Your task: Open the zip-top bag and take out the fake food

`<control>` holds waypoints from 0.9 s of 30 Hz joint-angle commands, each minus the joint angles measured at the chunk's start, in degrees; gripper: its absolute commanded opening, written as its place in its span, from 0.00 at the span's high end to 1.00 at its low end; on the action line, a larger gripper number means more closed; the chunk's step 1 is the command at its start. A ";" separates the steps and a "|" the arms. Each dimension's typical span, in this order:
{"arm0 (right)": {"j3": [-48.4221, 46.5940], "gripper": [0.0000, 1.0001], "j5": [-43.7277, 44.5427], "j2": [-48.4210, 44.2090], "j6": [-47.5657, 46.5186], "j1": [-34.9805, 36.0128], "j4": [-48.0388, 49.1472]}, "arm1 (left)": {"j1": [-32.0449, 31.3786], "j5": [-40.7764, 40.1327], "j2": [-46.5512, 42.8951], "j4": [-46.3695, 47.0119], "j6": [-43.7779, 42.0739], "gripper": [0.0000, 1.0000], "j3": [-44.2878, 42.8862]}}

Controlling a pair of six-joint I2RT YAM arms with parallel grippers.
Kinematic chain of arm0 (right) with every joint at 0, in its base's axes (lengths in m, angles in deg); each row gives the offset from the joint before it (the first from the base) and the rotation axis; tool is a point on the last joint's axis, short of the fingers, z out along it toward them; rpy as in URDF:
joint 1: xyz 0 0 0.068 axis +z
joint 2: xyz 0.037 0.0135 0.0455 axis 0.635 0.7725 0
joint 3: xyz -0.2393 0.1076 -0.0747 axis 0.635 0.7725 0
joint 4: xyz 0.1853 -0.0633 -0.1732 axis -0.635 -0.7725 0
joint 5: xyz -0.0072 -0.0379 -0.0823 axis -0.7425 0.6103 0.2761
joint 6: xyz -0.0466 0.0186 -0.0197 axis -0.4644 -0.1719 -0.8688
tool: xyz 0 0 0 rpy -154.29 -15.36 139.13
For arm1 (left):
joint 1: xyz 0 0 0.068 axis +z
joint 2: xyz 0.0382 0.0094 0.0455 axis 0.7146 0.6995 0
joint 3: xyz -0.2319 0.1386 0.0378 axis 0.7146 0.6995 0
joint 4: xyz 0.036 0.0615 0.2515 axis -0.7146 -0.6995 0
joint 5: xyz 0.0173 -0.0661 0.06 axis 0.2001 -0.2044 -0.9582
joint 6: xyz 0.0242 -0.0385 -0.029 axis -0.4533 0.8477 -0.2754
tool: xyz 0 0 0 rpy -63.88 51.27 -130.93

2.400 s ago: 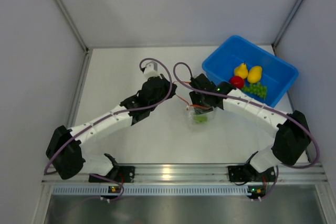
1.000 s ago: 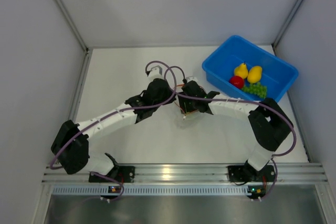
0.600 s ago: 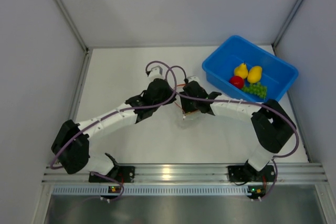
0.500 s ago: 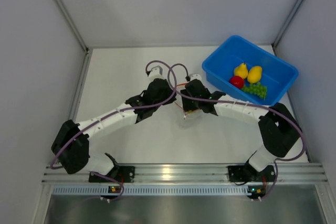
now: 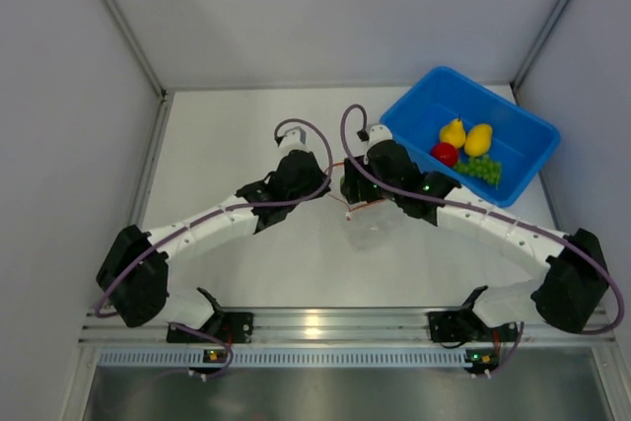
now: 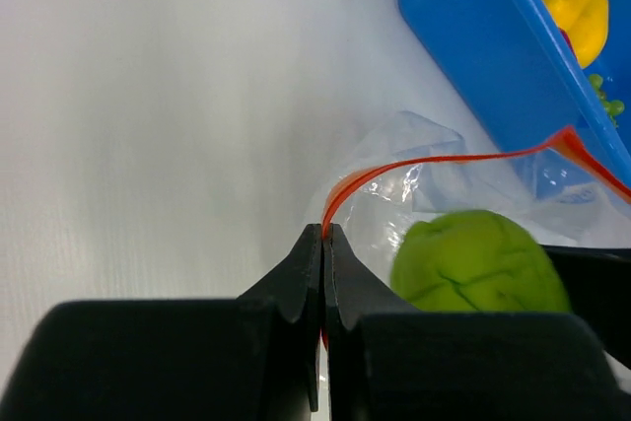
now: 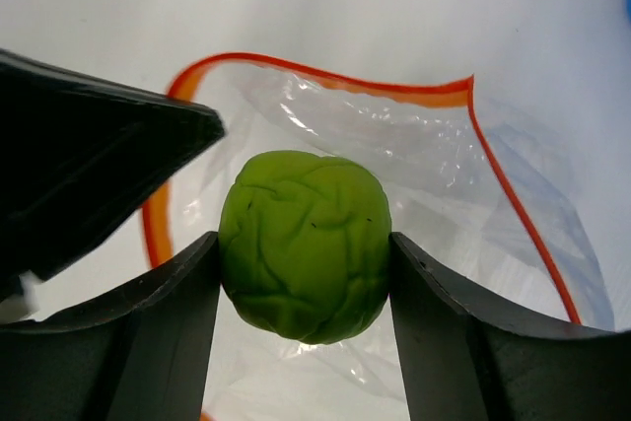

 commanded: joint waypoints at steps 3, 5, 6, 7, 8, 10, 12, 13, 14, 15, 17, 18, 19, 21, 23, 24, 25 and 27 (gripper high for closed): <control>-4.11 0.56 -6.47 -8.27 -0.44 1.11 4.46 | 0.12 0.18 -1.67 1.56 -0.17 1.00 0.97; -5.34 0.57 -7.27 -10.38 -0.26 1.20 4.56 | 0.12 0.01 -1.85 1.56 -0.43 1.00 1.06; -6.47 0.57 -7.62 -11.08 -0.35 1.11 4.64 | 0.12 -0.25 -1.85 1.48 -0.52 1.00 1.15; -7.09 0.57 -7.71 -12.22 -0.44 1.02 4.47 | 0.12 -0.43 -1.93 1.56 -0.61 1.00 1.23; -7.88 0.58 -7.62 -12.67 -0.61 1.11 4.03 | 0.21 -0.52 -2.11 1.56 -0.70 1.00 1.32; -10.42 0.58 -5.96 -13.11 -1.05 0.59 2.02 | 0.30 -0.61 -2.29 1.56 -0.70 1.00 1.50; -13.23 0.58 -3.24 -13.29 -2.28 0.06 0.35 | 0.56 -0.61 -2.81 1.56 -0.88 1.00 1.67; -14.12 0.58 0.34 -13.29 -2.72 -0.38 -0.88 | 0.56 -0.78 -3.08 1.48 -0.96 1.00 1.85; -15.00 0.58 1.95 -13.29 -3.86 -0.99 -2.72 | 0.91 -0.78 -3.69 1.48 -1.23 1.00 1.94; -15.79 0.58 3.18 -13.20 -4.39 -1.70 -3.61 | 1.09 -0.96 -4.04 1.48 -1.40 1.00 2.11; -18.08 0.58 4.25 -12.41 -4.75 -6.34 -6.41 | 1.79 -1.05 -5.18 1.39 -1.84 1.00 2.55; -19.04 0.57 3.90 -11.89 -4.14 -8.54 -7.21 | 2.23 -0.96 -5.71 0.87 -1.93 1.00 2.64; -19.31 0.57 2.50 -10.84 -3.61 -14.21 -7.92 | 2.58 -0.96 -6.15 0.77 -2.10 1.00 2.81; -18.71 0.56 1.70 -9.69 -2.99 -19.96 -8.36 | 3.90 -0.87 -7.38 -0.10 -2.37 1.00 2.90; -18.44 0.55 3.36 -7.58 -3.16 -26.73 -8.89 | 5.30 -0.17 -8.69 -0.72 -2.81 1.00 2.90; -18.09 0.53 3.98 -6.70 -3.08 -30.67 -9.68 | 6.00 0.18 -9.05 -0.98 -3.07 1.00 2.82; -17.74 0.52 3.63 -5.04 -3.08 -32.53 -9.77 | 6.45 0.36 -10.01 -1.86 -3.60 1.00 2.73; -16.77 0.51 2.06 -3.45 -2.55 -38.58 -10.21 | 8.29 1.24 -10.98 -2.74 -4.21 1.00 2.38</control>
